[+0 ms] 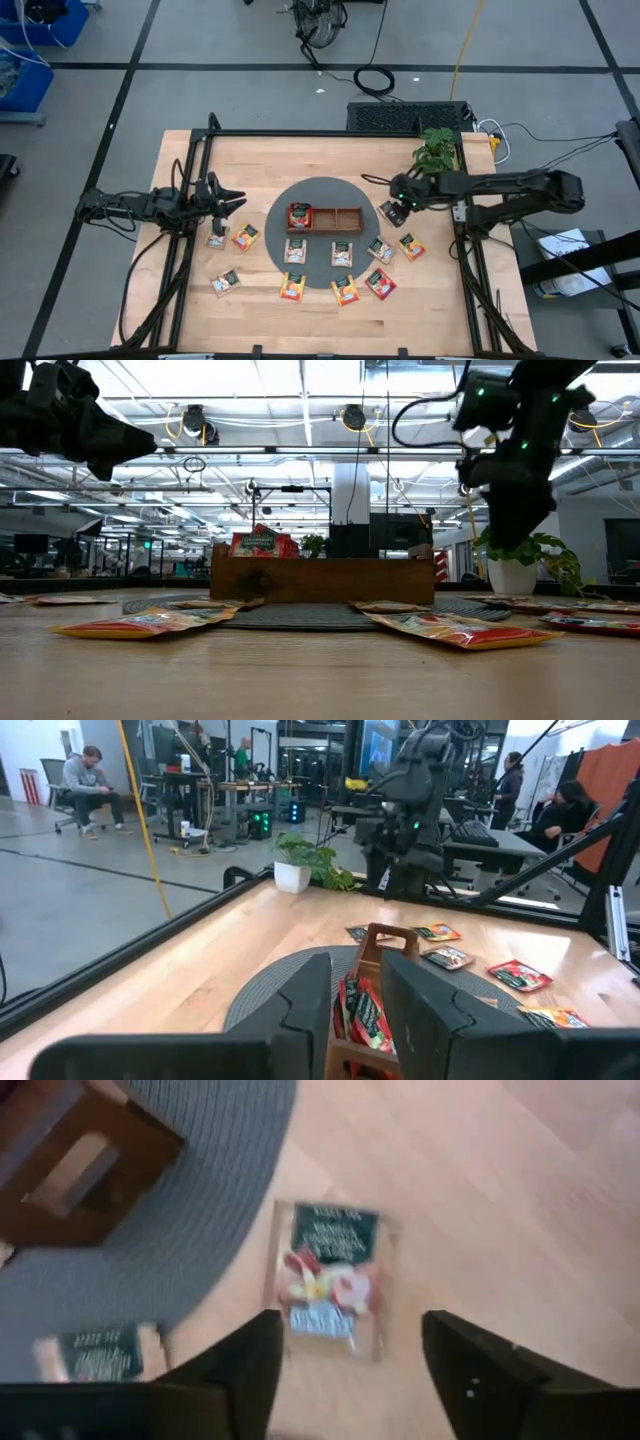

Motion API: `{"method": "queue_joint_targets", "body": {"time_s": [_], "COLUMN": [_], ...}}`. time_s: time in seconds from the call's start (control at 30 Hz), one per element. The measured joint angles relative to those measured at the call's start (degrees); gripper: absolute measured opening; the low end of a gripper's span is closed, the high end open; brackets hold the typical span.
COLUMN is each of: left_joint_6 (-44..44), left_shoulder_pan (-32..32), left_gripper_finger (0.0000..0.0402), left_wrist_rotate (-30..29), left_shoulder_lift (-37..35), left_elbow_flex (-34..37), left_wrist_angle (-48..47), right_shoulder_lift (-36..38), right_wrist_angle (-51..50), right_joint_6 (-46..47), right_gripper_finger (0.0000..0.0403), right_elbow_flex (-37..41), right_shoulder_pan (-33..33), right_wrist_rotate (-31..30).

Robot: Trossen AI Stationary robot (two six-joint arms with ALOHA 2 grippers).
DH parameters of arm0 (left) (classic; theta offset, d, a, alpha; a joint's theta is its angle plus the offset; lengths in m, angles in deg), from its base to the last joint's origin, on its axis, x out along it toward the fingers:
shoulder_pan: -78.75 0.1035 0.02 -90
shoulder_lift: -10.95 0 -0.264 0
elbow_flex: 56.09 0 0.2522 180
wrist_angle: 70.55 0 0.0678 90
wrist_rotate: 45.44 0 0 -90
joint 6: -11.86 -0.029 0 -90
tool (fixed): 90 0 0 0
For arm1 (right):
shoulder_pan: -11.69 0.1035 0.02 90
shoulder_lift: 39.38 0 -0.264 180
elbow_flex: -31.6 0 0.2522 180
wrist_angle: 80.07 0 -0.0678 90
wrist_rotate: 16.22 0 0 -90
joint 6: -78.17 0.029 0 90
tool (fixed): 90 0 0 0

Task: Pick & Place Tea
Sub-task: Put the yellow tea bag into the right section of the wooden organizer

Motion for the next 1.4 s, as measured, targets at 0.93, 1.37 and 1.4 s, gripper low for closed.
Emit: {"method": "queue_joint_targets", "body": {"time_s": [0.93, 1.37, 1.4], "left_joint_6": [0.0, 0.0, 0.0], "left_shoulder_pan": [0.0, 0.0, 0.0], "left_gripper_finger": [0.0093, 0.0093, 0.0093], "left_wrist_rotate": [0.1, 0.1, 0.1], "left_shoulder_lift": [0.0, 0.0, 0.0], "left_elbow_flex": [-0.1, -0.1, -0.1], "left_wrist_angle": [0.0, 0.0, 0.0], "right_shoulder_lift": [-21.2, -0.6, 0.5], "right_wrist_angle": [7.7, 10.1, 12.5], "right_joint_6": [-3.0, 0.2, 0.3], "right_gripper_finger": [0.0098, 0.0003, 0.0003], "right_elbow_flex": [2.6, 2.8, 2.8], "right_shoulder_pan": [-1.2, 5.7, 7.2], "right_wrist_rotate": [7.1, -6.9, -8.8]}}
